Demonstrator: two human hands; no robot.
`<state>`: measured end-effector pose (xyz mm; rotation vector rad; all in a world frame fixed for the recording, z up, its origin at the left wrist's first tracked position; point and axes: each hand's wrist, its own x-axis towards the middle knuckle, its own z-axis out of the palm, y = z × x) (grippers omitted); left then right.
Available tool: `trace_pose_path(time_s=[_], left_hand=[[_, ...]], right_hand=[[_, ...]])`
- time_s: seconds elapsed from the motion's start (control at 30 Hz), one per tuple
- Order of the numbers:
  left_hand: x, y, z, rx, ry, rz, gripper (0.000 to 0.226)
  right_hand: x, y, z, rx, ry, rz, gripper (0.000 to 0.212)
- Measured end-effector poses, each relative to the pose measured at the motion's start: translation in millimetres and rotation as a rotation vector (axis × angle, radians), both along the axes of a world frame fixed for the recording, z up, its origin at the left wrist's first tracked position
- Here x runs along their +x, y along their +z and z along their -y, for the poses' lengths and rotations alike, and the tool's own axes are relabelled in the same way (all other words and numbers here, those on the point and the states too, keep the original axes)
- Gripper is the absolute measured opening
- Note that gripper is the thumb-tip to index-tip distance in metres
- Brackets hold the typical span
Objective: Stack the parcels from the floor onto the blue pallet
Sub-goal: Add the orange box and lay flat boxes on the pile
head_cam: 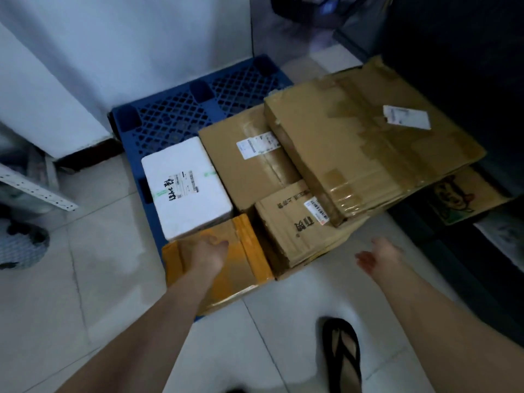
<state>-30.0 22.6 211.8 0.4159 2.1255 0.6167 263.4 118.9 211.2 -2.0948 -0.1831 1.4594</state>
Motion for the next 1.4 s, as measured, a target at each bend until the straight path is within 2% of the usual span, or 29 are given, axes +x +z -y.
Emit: trace_pose_path(time_s=[0.1, 0.13, 0.2, 0.27, 0.37, 0.47, 0.6, 0.67, 0.73, 0.87, 0.97, 1.03, 1.17, 1.3, 1.4], left_hand=[[70, 8, -58, 0.126, 0.075, 0.274, 0.005], [95, 10, -78, 0.134, 0.110, 0.353, 0.013], [143, 8, -112, 0.096, 0.166, 0.499, 0.045], [183, 0, -137, 0.043, 0.221, 0.612, 0.070], [221, -15, -158, 0.038, 0.253, 0.645, 0.073], [226, -28, -166, 0.045, 0.311, 0.602, 0.081], [214, -33, -165, 0.009, 0.281, 0.563, 0.065], [211, -31, -163, 0.010, 0.279, 0.608, 0.052], [206, -26, -159, 0.027, 0.291, 0.697, 0.039], [188, -21, -138, 0.175, 0.445, 0.878, 0.023], [168, -18, -107, 0.260, 0.542, 0.898, 0.019], [146, -12, -80, 0.299, 0.565, 0.881, 0.028], [83, 3, -22, 0.362, 0.557, 0.815, 0.048], [48, 7, 6, 0.378, 0.536, 0.779, 0.046], [57, 6, -5, 0.360, 0.518, 0.780, 0.042]], right_hand=[[43, 8, -57, 0.082, -0.161, -0.248, 0.073], [56, 10, -73, 0.079, -0.167, -0.329, 0.086], [76, 11, -99, 0.068, -0.121, -0.425, 0.094], [89, 8, -121, 0.058, -0.064, -0.483, 0.093], [103, -4, -146, 0.042, -0.020, -0.537, 0.082], [113, -17, -163, 0.072, 0.017, -0.557, 0.058], [118, -28, -174, 0.049, 0.035, -0.492, 0.032], [116, -31, -173, 0.029, 0.126, -0.461, 0.022], [113, -31, -168, 0.044, 0.130, -0.493, 0.019], [105, -26, -152, 0.087, 0.140, -0.564, 0.013], [83, -22, -128, 0.086, 0.257, -0.573, 0.002], [62, -14, -116, 0.108, 0.324, -0.560, 0.007], [35, 6, -121, 0.204, 0.175, -0.558, 0.010], [14, 19, -127, 0.227, 0.194, -0.537, 0.016], [15, 21, -133, 0.243, 0.134, -0.518, 0.016]])
